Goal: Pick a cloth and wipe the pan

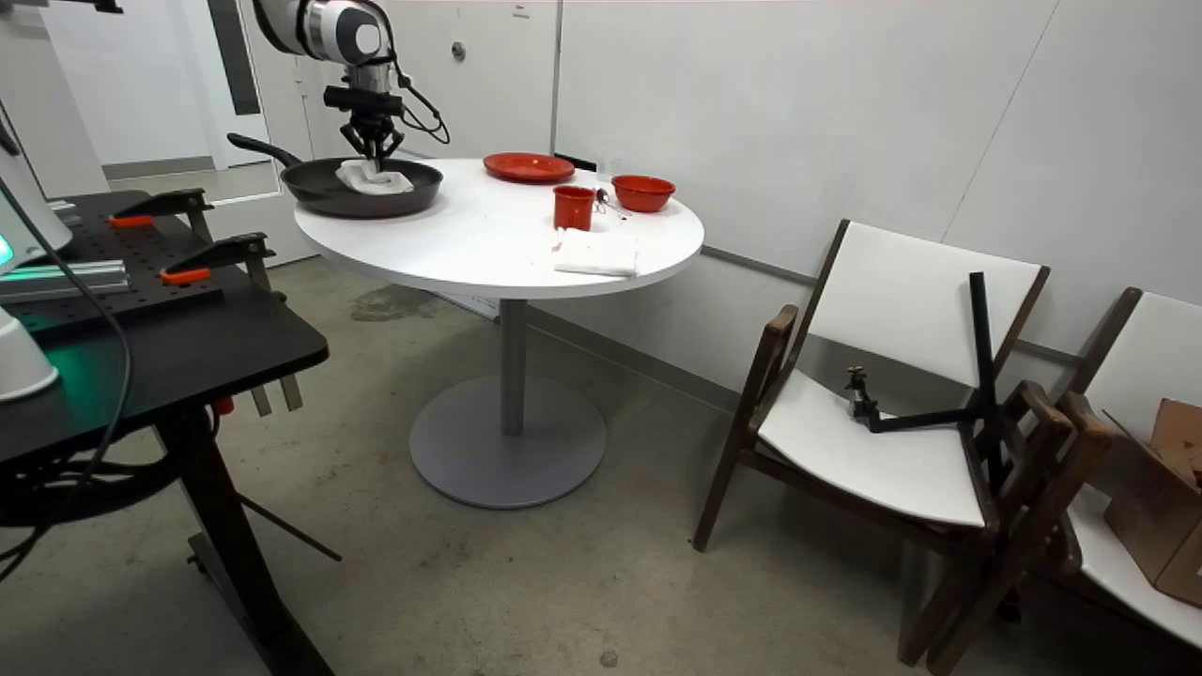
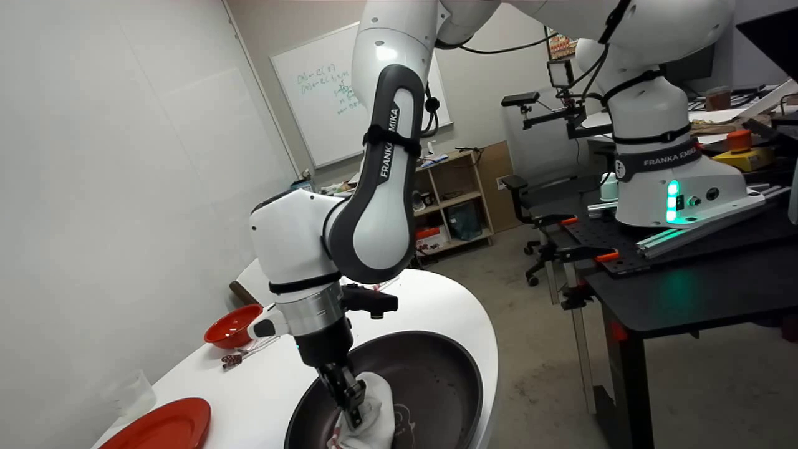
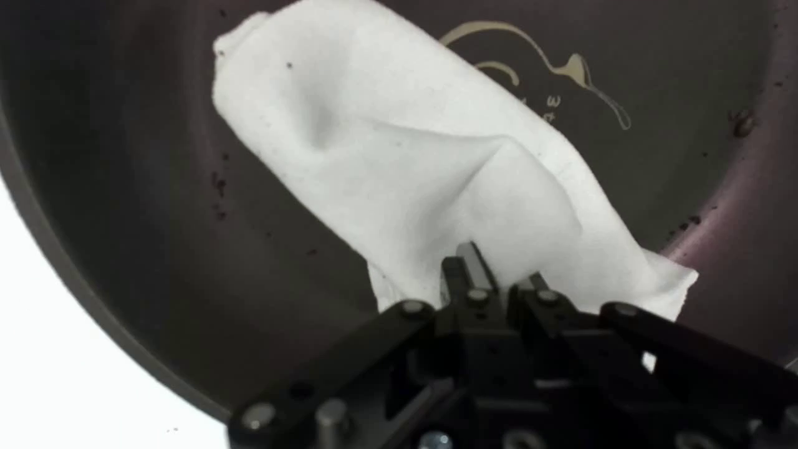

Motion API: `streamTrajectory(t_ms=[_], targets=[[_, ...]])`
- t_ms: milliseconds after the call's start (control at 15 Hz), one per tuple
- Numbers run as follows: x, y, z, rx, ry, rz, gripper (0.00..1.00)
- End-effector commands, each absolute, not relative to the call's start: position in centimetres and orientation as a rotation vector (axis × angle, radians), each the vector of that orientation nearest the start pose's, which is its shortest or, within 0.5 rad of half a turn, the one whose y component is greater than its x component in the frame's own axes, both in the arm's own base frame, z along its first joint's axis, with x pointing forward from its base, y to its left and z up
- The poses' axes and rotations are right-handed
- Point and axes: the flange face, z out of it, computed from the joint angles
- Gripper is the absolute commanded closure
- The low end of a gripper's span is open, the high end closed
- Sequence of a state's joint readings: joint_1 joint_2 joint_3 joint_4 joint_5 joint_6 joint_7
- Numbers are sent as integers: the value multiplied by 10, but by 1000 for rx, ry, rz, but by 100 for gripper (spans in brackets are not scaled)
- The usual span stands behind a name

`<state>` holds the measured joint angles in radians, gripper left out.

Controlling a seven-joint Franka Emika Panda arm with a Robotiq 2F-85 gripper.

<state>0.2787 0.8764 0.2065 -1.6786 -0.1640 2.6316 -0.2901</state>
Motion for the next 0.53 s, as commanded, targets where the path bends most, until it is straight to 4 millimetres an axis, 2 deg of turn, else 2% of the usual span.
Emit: streamTrajectory(t_ms=[0,267,467], targets=[[615,329,110,-2818,-1227,-191,98],[629,347,115,-2822,-1200,-207,98],[640,353,115,-2827,-1185,-202,98]])
